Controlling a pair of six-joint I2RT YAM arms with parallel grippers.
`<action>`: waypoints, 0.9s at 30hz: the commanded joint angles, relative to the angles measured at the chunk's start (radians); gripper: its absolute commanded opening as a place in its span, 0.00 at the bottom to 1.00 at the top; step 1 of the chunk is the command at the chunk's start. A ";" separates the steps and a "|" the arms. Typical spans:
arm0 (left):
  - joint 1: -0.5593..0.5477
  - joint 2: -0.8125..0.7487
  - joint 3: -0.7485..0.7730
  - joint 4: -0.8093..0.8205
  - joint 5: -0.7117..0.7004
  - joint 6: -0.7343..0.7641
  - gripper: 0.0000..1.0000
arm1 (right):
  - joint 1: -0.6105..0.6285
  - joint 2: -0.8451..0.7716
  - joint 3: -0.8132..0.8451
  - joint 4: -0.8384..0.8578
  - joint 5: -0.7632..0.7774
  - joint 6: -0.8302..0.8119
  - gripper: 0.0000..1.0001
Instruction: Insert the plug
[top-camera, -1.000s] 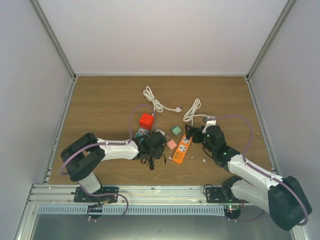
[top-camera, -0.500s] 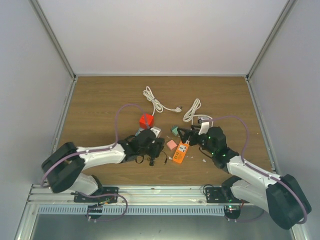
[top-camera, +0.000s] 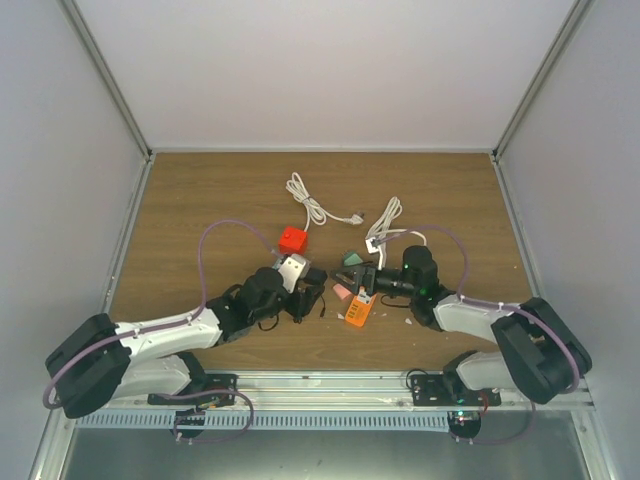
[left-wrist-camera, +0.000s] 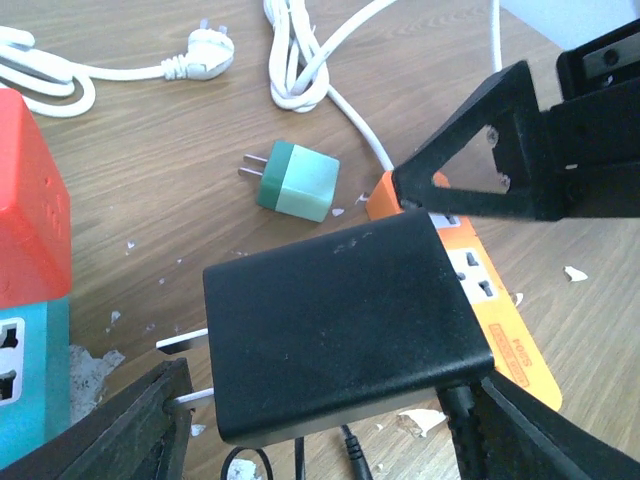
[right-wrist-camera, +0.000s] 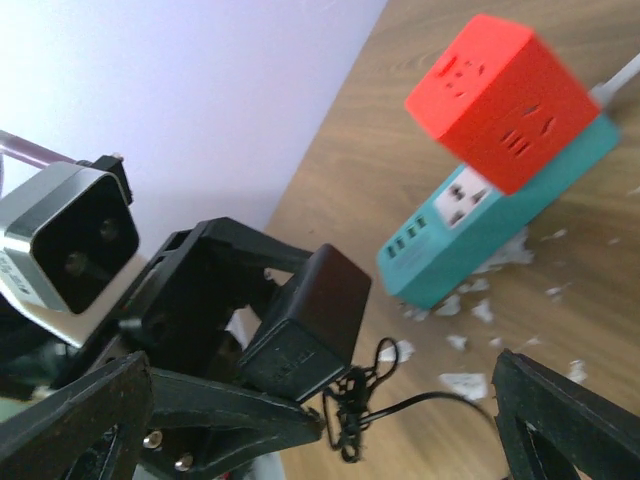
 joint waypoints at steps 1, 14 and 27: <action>-0.024 -0.052 -0.021 0.135 -0.054 0.057 0.30 | 0.005 0.020 0.029 0.126 -0.143 0.144 0.92; -0.167 -0.020 0.002 0.124 -0.273 0.148 0.31 | 0.074 0.083 0.148 -0.053 -0.114 0.114 0.76; -0.207 -0.046 -0.011 0.137 -0.467 0.152 0.31 | 0.098 0.129 0.196 -0.115 -0.106 0.078 0.56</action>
